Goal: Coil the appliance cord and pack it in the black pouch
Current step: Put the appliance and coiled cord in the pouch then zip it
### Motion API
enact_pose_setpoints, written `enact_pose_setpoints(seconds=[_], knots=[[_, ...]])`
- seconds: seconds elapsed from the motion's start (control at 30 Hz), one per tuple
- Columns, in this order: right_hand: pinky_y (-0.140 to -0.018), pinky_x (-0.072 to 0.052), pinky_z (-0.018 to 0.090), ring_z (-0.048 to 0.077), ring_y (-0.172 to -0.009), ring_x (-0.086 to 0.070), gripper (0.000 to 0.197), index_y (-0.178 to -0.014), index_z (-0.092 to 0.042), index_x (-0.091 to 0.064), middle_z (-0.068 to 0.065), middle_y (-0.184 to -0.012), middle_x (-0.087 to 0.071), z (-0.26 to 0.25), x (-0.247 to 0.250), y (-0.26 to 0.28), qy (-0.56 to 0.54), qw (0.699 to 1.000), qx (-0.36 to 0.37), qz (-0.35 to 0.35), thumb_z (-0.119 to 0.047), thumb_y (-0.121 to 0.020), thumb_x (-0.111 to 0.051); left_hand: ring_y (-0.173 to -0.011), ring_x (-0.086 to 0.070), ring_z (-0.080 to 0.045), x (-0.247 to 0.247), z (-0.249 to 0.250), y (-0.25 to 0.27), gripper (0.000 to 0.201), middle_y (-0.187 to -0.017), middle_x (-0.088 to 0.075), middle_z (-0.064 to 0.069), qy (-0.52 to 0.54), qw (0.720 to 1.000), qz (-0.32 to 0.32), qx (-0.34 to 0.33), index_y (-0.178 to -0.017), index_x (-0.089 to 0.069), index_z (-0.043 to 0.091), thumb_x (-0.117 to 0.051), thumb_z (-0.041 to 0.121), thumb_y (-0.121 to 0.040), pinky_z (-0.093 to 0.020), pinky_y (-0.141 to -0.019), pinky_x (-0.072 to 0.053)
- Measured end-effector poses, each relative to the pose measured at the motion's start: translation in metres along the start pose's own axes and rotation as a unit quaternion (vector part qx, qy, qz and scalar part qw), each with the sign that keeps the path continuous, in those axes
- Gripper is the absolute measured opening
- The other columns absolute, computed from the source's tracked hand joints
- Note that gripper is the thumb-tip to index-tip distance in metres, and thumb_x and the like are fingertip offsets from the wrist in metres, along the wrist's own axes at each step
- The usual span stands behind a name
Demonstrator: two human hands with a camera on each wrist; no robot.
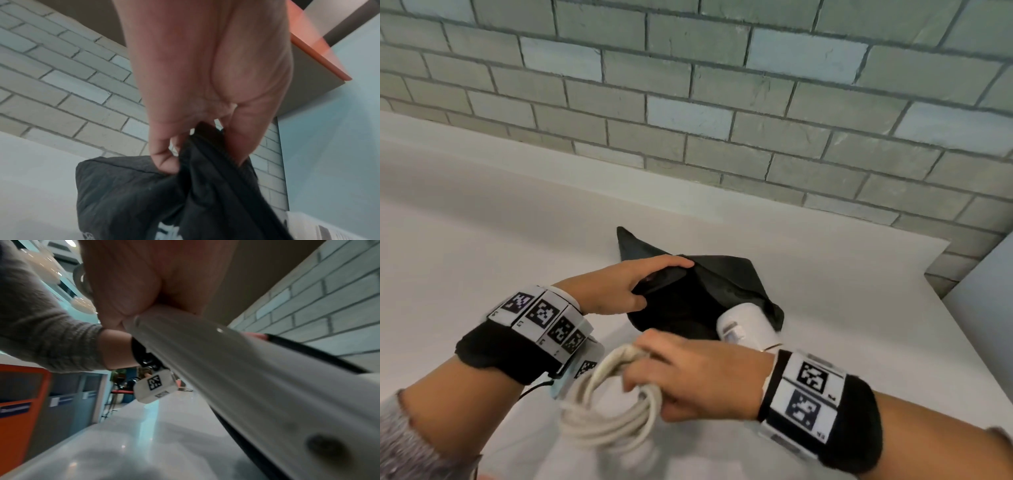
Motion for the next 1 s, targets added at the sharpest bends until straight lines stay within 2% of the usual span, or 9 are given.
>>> enact_pose_setpoints(seconds=[0.2, 0.37, 0.57, 0.67, 0.73, 0.83, 0.87, 0.93, 1.0], knots=[[-0.071, -0.036, 0.019, 0.03, -0.085, -0.051, 0.04, -0.111, 0.004, -0.056, 0.026, -0.104, -0.049, -0.014, -0.008, -0.024, -0.046, 0.998, 0.035, 0.009, 0.005, -0.072, -0.063, -0.119, -0.052, -0.011, -0.01, 0.001, 0.009, 0.088, -0.135, -0.045, 0.018, 0.054, 0.998, -0.025, 0.0, -0.134, -0.025, 0.053, -0.047, -0.012, -0.079, -0.041, -0.099, -0.047], [-0.078, -0.04, 0.025, 0.028, -0.089, -0.05, 0.032, -0.106, 0.004, -0.057, 0.026, -0.102, -0.053, 0.011, -0.001, -0.027, -0.009, 0.999, 0.039, 0.034, -0.001, -0.074, -0.052, -0.127, -0.039, 0.009, -0.012, 0.005, 0.009, 0.082, -0.14, -0.039, 0.019, 0.126, 0.99, -0.058, -0.014, -0.131, -0.033, 0.043, -0.046, -0.018, -0.078, -0.007, -0.099, -0.036], [-0.08, -0.049, 0.042, 0.031, -0.09, -0.053, 0.035, -0.111, -0.008, -0.05, 0.018, -0.108, -0.049, 0.069, 0.009, -0.004, 0.018, 0.998, -0.045, 0.031, -0.002, -0.078, -0.059, -0.113, -0.052, 0.009, -0.007, -0.005, 0.003, 0.068, -0.127, -0.054, 0.01, 0.184, 0.983, -0.013, 0.009, -0.132, -0.038, 0.033, -0.056, -0.009, -0.081, -0.01, -0.089, -0.044], [-0.08, -0.048, 0.041, 0.025, -0.092, -0.052, 0.028, -0.111, -0.009, -0.052, 0.015, -0.11, -0.048, 0.087, 0.016, 0.002, 0.006, 0.995, -0.089, 0.039, -0.008, -0.083, -0.057, -0.098, -0.058, 0.011, -0.005, -0.004, -0.007, 0.062, -0.116, -0.06, 0.008, 0.198, 0.979, 0.04, 0.025, -0.132, -0.041, 0.027, -0.053, -0.01, -0.083, -0.009, -0.082, -0.048], [-0.08, -0.046, 0.036, 0.02, -0.094, -0.051, 0.027, -0.112, -0.01, -0.053, 0.011, -0.114, -0.047, 0.094, 0.02, 0.004, -0.02, 0.99, -0.129, 0.051, -0.013, -0.086, -0.056, -0.105, -0.058, 0.003, -0.002, -0.005, -0.008, 0.062, -0.124, -0.058, 0.001, 0.229, 0.97, 0.071, 0.032, -0.129, -0.044, 0.028, -0.047, -0.014, -0.084, -0.014, -0.09, -0.049], [-0.081, -0.047, 0.042, 0.019, -0.095, -0.051, 0.024, -0.109, -0.017, -0.051, 0.001, -0.111, -0.045, 0.1, 0.019, 0.008, -0.068, 0.979, -0.176, 0.074, -0.018, -0.086, -0.051, -0.116, -0.055, -0.03, 0.002, -0.006, -0.006, 0.065, -0.128, -0.058, -0.013, 0.249, 0.964, 0.086, 0.031, -0.129, -0.048, 0.028, -0.041, -0.015, -0.08, -0.043, -0.102, -0.043], [-0.08, -0.047, 0.045, 0.02, -0.093, -0.051, 0.023, -0.107, -0.018, -0.05, -0.002, -0.108, -0.044, 0.1, 0.018, 0.009, -0.078, 0.976, -0.182, 0.086, -0.018, -0.084, -0.051, -0.113, -0.055, -0.035, 0.003, -0.005, -0.006, 0.066, -0.127, -0.058, -0.017, 0.252, 0.964, 0.086, 0.023, -0.129, -0.047, 0.027, -0.041, -0.014, -0.078, -0.046, -0.099, -0.044], [-0.079, -0.046, 0.047, 0.021, -0.089, -0.05, 0.021, -0.102, -0.015, -0.051, -0.005, -0.105, -0.041, 0.101, 0.018, 0.01, -0.085, 0.971, -0.188, 0.119, -0.012, -0.081, -0.051, -0.091, -0.061, -0.029, 0.005, -0.006, -0.007, 0.067, -0.119, -0.059, -0.014, 0.251, 0.963, 0.097, 0.021, -0.127, -0.046, 0.026, -0.038, -0.018, -0.078, -0.028, -0.076, -0.054], [-0.079, -0.045, 0.048, 0.023, -0.088, -0.05, 0.02, -0.098, -0.011, -0.052, -0.004, -0.104, -0.04, 0.101, 0.021, 0.012, -0.083, 0.969, -0.182, 0.145, -0.005, -0.08, -0.052, -0.072, -0.051, -0.024, 0.009, -0.013, -0.009, 0.068, -0.102, -0.059, -0.01, 0.228, 0.966, 0.115, 0.038, -0.123, -0.045, 0.03, -0.035, -0.02, -0.079, -0.017, -0.053, -0.045]])
Point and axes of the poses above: each hand's wrist, its own y-axis away from the middle knuckle, its own x-axis out of the back of the hand, z = x × y, the point moved 5 cm from there along -y, towards the middle knuckle
